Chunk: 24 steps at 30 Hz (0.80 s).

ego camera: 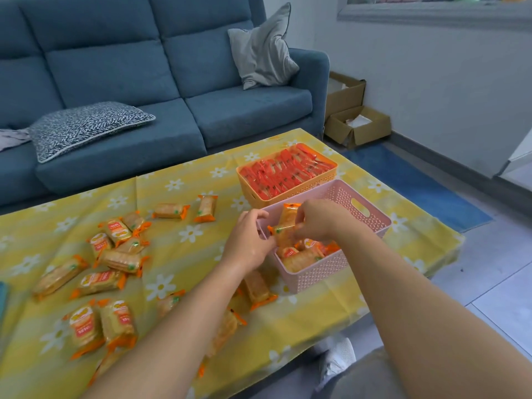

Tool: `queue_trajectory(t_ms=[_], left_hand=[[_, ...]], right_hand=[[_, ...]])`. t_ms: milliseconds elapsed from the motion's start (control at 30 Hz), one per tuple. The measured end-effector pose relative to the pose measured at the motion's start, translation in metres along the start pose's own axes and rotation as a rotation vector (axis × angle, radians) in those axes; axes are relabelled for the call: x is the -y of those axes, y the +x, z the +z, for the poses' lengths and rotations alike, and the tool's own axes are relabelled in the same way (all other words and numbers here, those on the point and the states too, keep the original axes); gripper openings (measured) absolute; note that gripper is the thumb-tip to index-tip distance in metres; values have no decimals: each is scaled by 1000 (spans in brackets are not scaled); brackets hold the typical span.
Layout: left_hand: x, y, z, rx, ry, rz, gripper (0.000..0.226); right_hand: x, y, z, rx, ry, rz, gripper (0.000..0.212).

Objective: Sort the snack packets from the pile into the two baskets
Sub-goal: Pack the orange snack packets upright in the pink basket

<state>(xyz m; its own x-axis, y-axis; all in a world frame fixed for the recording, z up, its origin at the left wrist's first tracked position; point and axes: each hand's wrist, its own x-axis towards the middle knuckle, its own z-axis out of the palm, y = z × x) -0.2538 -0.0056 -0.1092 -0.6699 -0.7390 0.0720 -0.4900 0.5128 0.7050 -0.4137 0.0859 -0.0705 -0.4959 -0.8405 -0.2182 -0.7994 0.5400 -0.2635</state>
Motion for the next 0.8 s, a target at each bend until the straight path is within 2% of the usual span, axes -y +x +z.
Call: queue_trajectory(t_ms=[100,233,333,400,467,533,600,633,733,800], left_hand=[[-2,-2,-7,-30,124,95,65],[-10,-3,-10,30,190,175,77],[-8,1,-8,-5,242,202,78],[-8,4,-8,5,203,162,82],[-8,5,-8,-15,174,102,77],[-4,8,-9,-80,174,70,59],[-1,11,-12,-132,182,47,44],[1,13,-14,-146,188,43,40],[2,18,-19,-158,227,67,35],[-2,21,-20,-142,260,84,37]], right_hand=[[14,-2,-3,-21,226,37,56],[27,6,3,-74,379,122,45],[39,6,-1,4,465,130,40],[47,4,-6,84,608,165,40],[47,6,-9,136,799,223,42],[43,13,-6,35,871,222,38],[34,20,1,-164,636,111,30],[31,19,4,-175,471,34,27],[28,16,20,22,101,-74,18],[27,16,26,18,-26,-72,8]])
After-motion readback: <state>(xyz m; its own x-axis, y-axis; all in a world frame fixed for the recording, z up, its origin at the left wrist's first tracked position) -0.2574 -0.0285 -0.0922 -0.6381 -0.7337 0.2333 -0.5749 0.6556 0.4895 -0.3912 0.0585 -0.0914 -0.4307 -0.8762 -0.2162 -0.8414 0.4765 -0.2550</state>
